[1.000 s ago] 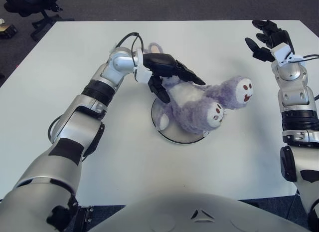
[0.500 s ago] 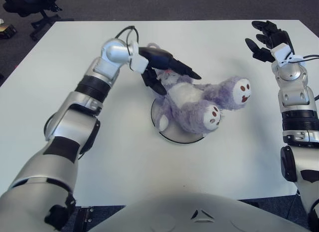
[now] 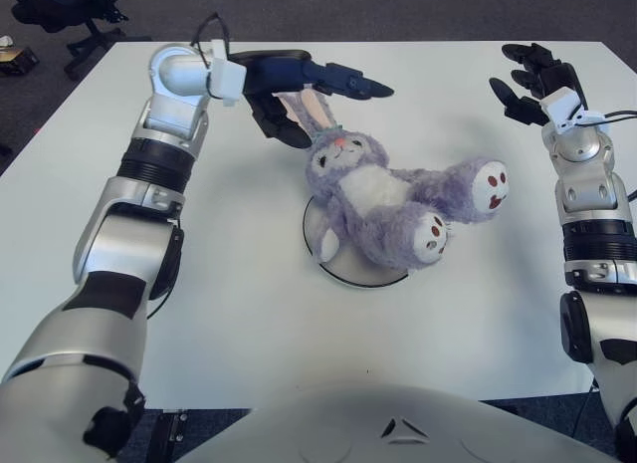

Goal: Put the doll into the plate.

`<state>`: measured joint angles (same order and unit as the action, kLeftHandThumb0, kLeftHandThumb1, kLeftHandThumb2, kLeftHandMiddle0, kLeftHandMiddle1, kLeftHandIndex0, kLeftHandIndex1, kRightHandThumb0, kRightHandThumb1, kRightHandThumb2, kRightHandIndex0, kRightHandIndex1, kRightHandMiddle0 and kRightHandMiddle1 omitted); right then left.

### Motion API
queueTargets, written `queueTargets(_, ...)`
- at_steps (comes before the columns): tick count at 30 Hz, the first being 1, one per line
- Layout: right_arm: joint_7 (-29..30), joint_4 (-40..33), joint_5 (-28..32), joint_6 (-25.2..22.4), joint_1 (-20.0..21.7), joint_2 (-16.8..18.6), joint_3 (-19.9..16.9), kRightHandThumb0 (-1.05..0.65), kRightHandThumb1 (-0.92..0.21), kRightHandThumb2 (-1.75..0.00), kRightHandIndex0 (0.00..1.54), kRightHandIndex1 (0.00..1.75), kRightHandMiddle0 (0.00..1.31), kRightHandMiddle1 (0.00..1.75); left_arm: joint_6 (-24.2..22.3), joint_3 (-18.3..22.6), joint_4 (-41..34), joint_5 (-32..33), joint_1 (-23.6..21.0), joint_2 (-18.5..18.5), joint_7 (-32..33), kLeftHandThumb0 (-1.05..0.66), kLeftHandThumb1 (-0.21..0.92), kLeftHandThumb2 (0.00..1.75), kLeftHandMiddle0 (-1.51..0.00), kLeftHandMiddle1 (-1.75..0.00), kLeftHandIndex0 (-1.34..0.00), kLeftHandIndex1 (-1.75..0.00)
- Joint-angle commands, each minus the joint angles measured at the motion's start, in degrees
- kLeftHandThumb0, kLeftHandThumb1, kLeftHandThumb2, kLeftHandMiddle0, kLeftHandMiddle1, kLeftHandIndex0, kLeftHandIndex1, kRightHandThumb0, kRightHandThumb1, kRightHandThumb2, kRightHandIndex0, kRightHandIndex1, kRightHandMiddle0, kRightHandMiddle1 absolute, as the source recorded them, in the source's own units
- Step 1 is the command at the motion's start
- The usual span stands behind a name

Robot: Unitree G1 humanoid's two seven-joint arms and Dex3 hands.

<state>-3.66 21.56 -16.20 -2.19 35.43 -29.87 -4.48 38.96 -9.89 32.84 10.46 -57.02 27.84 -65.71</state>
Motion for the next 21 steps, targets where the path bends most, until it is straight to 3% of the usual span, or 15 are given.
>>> queueTargets(1,-0.6,1.1,0.3,1.6,0.7,-0.7,0.6,-0.67,-0.92,-0.56,0.48,0.01,0.31,0.29,-3.7,1.9,-1.6,-1.4,-1.0,1.2,3.2,-1.03,0.92,0.33,-0.34,0.0,-0.32,-0.02)
queueTargets(13,-0.7,2.1,0.5,2.9,0.9,-0.7,0.8,-0.67,-0.92,-0.58,0.52,0.02,0.31,0.31,-2.5,3.5,-1.4,-2.4,-0.9,0.7,5.2,-0.97,0.92,0.31,-0.34,-0.01,-0.36,-0.04)
queueTargets(16,-0.5,2.0,0.4,3.1,0.6,-0.6,0.9,-0.66,-0.92,-0.58,0.53,0.02,0.31,0.31,2.8,5.5,1.7,-4.0,-1.2,0.9,8.9,-0.84,0.92,0.27,-0.36,-0.01,-0.37,-0.04)
queueTargets(21,-0.5,2.0,0.4,3.3,0.5,-0.5,1.0,-0.66,-0.92,-0.58,0.53,0.02,0.3,0.31,6.0,6.9,3.8,-7.3,-0.7,1.2,14.8,-0.7,0.92,0.25,-0.4,-0.02,-0.41,-0.05)
